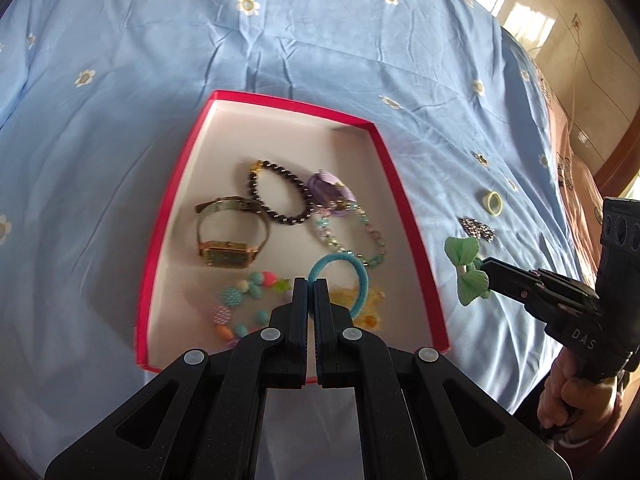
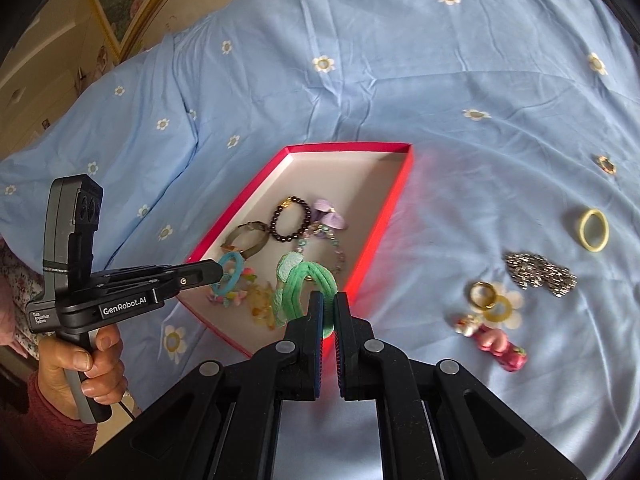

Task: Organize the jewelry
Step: 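Carry the teal and green hair ties into the red box and open both tools, then withdraw both open tools toward the pink clip and gold ring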

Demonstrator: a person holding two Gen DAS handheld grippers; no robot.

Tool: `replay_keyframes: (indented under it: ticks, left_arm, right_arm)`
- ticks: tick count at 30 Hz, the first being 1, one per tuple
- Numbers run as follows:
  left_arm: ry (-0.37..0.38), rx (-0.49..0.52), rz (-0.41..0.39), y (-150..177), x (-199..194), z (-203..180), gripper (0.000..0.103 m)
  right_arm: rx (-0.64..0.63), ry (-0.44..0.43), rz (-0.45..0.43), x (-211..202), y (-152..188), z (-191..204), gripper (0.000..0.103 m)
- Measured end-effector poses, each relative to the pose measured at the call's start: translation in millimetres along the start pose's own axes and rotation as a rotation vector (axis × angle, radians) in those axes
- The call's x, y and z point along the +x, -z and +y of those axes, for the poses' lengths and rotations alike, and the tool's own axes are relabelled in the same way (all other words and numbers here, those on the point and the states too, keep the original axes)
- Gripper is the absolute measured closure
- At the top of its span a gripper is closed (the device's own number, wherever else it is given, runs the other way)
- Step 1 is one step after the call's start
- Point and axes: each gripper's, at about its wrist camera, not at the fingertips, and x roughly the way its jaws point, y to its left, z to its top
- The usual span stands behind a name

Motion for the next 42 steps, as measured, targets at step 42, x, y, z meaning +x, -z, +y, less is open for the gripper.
replay_keyframes:
  ticks: [42]
  left_arm:
    - [-0.152,-0.081,0.039,4,22,51,0.076]
  right_arm:
    - [-0.035,-0.007,0.115,80,-16,10,0.081]
